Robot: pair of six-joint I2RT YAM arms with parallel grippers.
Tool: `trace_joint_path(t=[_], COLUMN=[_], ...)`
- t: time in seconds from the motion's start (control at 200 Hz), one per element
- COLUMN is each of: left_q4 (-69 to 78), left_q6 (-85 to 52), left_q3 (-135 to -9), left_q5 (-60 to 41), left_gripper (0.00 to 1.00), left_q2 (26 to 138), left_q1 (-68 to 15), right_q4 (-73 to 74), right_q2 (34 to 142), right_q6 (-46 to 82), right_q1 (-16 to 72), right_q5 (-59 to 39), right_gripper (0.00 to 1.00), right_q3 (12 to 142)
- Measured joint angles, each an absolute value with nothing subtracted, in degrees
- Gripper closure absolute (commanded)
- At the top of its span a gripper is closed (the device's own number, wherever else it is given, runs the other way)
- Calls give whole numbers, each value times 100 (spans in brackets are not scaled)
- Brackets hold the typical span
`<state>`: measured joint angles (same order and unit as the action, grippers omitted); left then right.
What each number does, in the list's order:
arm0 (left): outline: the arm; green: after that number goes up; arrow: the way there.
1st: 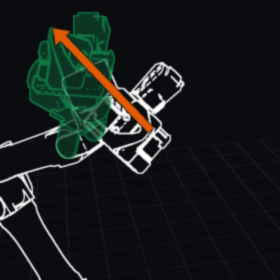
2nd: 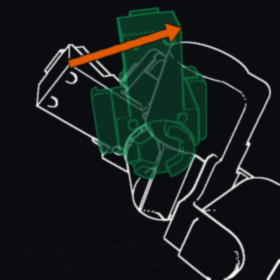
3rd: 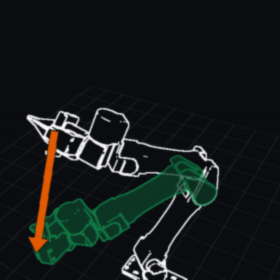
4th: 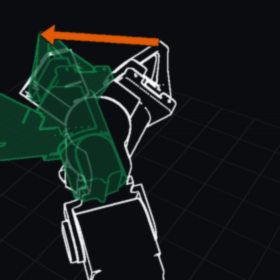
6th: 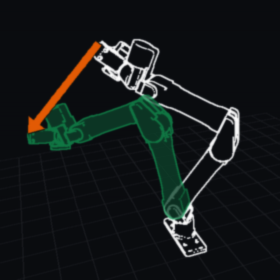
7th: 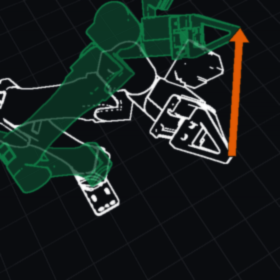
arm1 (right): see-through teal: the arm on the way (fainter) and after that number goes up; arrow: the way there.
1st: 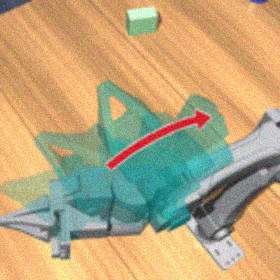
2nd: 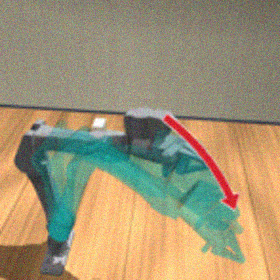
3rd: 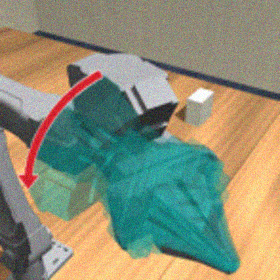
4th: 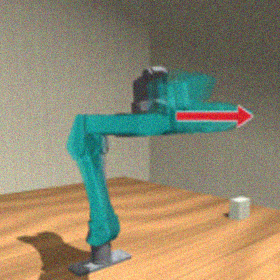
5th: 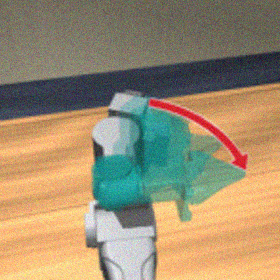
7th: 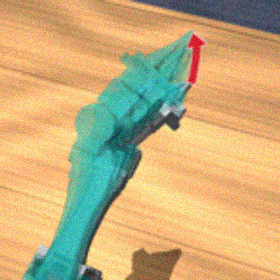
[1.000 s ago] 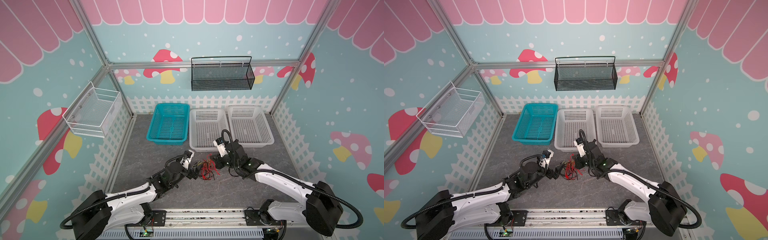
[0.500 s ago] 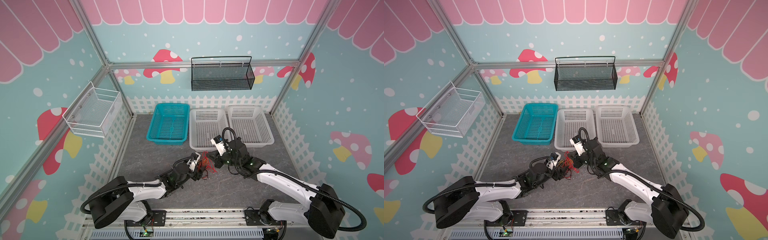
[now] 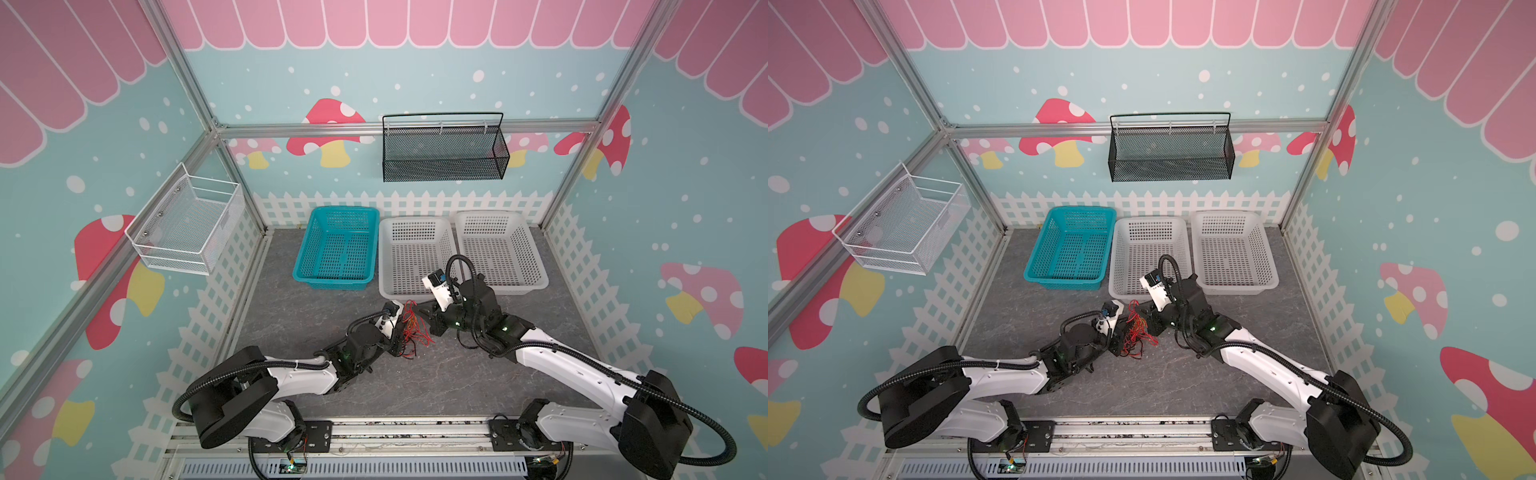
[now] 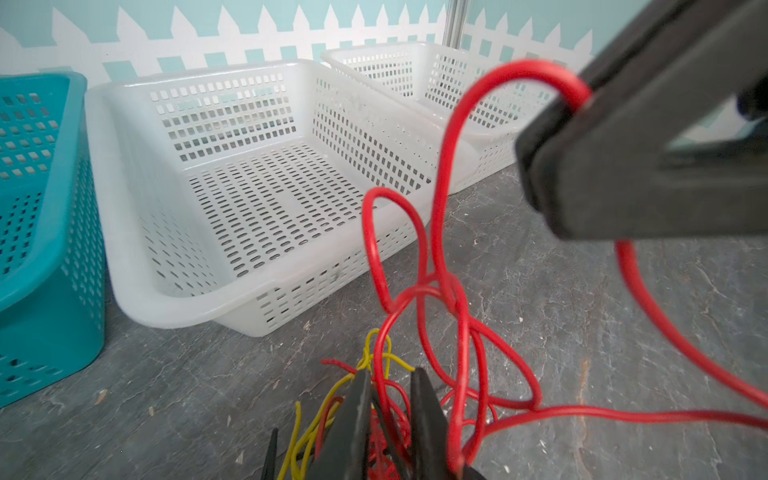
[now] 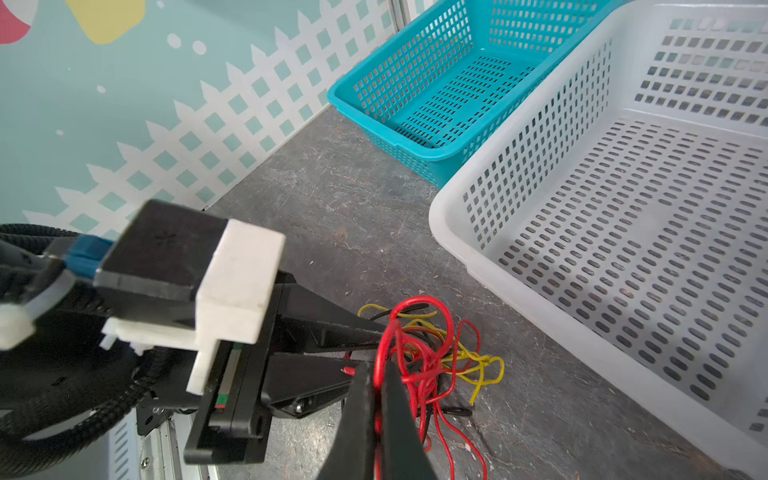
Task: Untangle the cables
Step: 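Pinch the bundle with the left gripper while the right gripper grasps a red wire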
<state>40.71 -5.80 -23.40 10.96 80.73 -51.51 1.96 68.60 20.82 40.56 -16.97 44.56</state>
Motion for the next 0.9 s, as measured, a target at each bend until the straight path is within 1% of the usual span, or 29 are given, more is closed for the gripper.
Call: trace_joint_path(t=[0.02,0.06,0.41,0.765,0.901], left_q4=[4069,4073,4077,4147,4056], left_q6=[-556,-596,-580,-587,-598], left_q3=[-2340,-2340,-2303,-2010,-1918], left_q5=[1094,1103,1273,1542,1798], left_gripper=[94,100,100,100,100], left_q2=[8073,8068,7913,7531,7380], left_q1=[-5153,-5151,-5151,-5157,-5157], right_q4=[191,174,123,-375,-604], right_q2=[6860,6860,6842,6552,6449], right_q6=[2082,2084,2145,2185,2272], right_q1=[4056,4056,4062,4104,4093], right_q5=[-1653,-1557,-659,425,1046], right_gripper=[100,100,100,100,100], right_q3=[4456,4456,4425,4257,4254])
